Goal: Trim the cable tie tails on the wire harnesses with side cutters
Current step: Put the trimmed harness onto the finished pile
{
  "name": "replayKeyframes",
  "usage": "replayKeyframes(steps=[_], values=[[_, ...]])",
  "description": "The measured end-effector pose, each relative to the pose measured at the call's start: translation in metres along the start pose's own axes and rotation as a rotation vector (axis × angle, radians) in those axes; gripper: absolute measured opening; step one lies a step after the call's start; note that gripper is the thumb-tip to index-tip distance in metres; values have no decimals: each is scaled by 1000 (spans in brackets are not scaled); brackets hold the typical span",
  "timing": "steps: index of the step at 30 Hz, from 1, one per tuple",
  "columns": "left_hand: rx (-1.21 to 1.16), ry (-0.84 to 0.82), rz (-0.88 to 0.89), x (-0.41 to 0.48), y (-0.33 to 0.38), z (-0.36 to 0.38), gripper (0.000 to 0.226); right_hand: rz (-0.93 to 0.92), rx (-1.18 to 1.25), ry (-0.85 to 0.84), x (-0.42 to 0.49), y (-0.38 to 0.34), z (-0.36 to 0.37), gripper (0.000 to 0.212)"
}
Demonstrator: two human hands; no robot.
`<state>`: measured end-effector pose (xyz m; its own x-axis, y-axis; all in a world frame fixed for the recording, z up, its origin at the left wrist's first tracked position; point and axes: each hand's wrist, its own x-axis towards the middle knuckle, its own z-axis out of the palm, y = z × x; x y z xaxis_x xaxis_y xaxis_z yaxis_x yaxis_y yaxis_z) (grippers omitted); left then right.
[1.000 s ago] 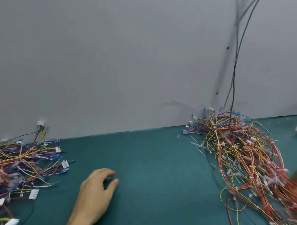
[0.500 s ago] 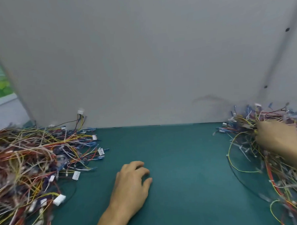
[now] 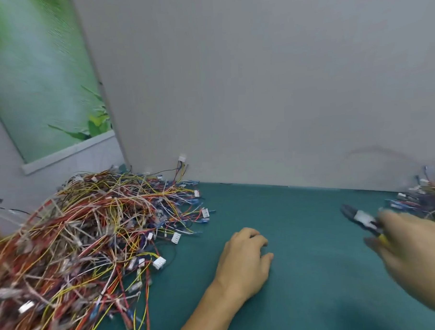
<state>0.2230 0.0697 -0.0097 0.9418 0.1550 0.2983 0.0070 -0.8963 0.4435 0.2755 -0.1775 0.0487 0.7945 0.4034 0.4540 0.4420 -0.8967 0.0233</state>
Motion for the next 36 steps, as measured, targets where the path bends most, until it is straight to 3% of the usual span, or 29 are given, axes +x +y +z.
replayKeyframes(steps=[2,5,13,17,21,24,27,29,31,36], values=[[5,69,-33,5,-1,-12,32,-177,-20,-146,-17,-27,14,27],[62,167,-116,20,-11,-41,29,-237,-75,-232,-39,-48,31,25],[359,264,-253,49,-82,-129,22,-116,-101,-193,-43,-48,54,35],[577,193,-382,62,-120,-151,21,-30,-72,-185,-42,-47,60,33],[827,3,-502,65,-150,-160,19,20,46,-99,-37,-52,54,28],[933,-115,-498,64,-161,-156,17,47,55,-99,-40,-51,50,27],[955,-125,-452,66,-163,-157,13,70,139,-186,-41,-52,43,28],[942,-79,-427,66,-160,-161,15,42,94,-64,-44,-49,43,27],[888,27,-406,66,-149,-166,17,3,98,-126,-44,-50,44,28],[556,543,-271,75,-95,-192,20,50,3,-213,-46,-49,51,30]])
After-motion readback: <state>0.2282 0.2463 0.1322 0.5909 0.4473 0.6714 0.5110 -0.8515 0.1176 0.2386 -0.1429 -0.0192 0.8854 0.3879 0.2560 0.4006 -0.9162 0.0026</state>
